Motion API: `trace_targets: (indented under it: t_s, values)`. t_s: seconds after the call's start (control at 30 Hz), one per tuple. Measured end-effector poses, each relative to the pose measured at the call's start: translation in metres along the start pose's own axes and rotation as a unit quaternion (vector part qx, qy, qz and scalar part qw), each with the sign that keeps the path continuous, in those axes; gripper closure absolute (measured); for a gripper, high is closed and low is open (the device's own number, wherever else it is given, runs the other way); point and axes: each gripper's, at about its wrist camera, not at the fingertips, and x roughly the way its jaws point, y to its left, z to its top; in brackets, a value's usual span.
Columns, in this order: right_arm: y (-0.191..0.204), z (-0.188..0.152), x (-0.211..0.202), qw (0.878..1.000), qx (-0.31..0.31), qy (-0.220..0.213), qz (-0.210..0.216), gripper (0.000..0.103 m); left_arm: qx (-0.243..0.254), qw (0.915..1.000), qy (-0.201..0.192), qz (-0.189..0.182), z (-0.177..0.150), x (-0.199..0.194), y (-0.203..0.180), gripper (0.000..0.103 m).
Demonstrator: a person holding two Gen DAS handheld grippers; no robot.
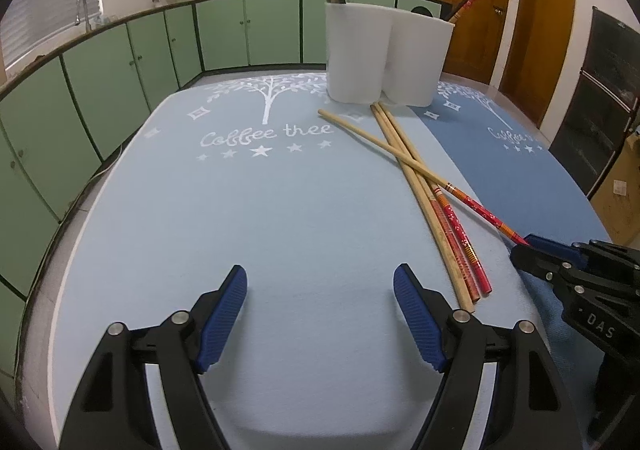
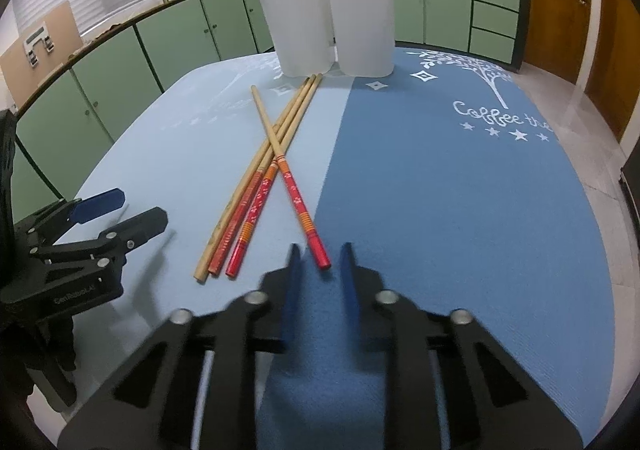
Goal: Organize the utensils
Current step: 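Grasp a red chopstick with the right tool while the left tool grasps another chopstick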
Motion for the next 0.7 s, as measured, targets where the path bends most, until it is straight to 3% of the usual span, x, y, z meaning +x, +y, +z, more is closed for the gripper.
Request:
trace_targets:
  t_s: [0.37, 0.53, 0.7]
  values:
    - [-0.01, -0.012, -0.026, 0.999, 0.038, -0.031, 0.008, 0.098, 0.008, 0.9999, -0.004, -0.005, 0.0, -0.004, -0.009, 0.028]
    - [-0.018, -0.024, -0.04, 0.998, 0.054, -0.034, -0.027, 0.098, 0.018, 0.9997, -0.007, -0.016, -0.001, -0.008, -0.022, 0.028]
    - [-0.029, -0.029, -0.036, 0.997, 0.07, -0.021, -0.037, 0.098, 0.031, 0.9988, -0.004, -0.037, -0.005, -0.012, -0.036, 0.028]
